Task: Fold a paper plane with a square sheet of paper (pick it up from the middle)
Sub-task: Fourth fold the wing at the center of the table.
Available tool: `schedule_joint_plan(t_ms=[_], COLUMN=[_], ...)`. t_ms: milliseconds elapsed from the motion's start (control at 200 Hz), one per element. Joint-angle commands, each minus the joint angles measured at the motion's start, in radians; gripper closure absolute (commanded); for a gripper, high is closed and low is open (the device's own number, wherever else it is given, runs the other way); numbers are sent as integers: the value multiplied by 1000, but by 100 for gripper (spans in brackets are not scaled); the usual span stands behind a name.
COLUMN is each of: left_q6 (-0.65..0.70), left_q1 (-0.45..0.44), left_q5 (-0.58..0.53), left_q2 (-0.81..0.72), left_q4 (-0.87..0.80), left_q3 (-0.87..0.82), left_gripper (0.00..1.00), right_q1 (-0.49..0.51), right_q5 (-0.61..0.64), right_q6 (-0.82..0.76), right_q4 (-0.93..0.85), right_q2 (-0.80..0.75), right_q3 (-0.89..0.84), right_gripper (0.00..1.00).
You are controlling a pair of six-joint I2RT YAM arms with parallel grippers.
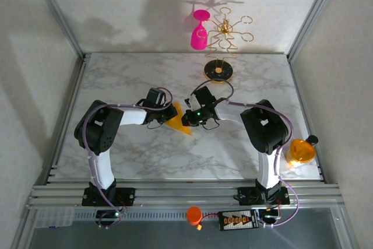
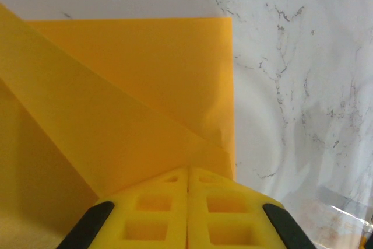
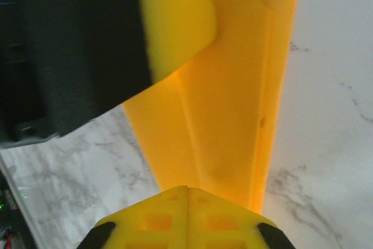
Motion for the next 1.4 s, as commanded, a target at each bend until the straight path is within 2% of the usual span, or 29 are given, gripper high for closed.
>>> schedule_joint_plan(t_ms=[0,265,396,561,761,946,1106,1247,1397], left_q6=[3,74,142,78,68,87,94,91,131], left_q1=[3,2,2,-21,-46,-53,-53,-24,28], left_q5=[-45,-26,-21,92,52,37,-70,-144,-159], left_q2=[15,-34,-63,-79,-100,-69,-36,-19,-4], left_q4=[-94,-126,-142,-26,-19,-36,-132,-201,-248], left_q3=[-35,30,70,4,-70,-65,-4,25,56], left_gripper=[93,89,85,87,93,93,93,93,93], right_q1=[0,4,3,4,4,4,4,4,3], right_q5=[23,161,179,168,140,137,168,221,251], right_q6=[-7,-79,-98,-91,-77,-74,-90,-116,-127], right_q4=[-30,-126,-147,-144,-123,-119,-141,-178,-191], right_q2=[36,64,70,78,86,87,92,95,101], right_q3=[30,-5,-15,-14,-40,-50,-58,-67,-82], right_gripper=[94,94,95,95,95,95,95,96,96])
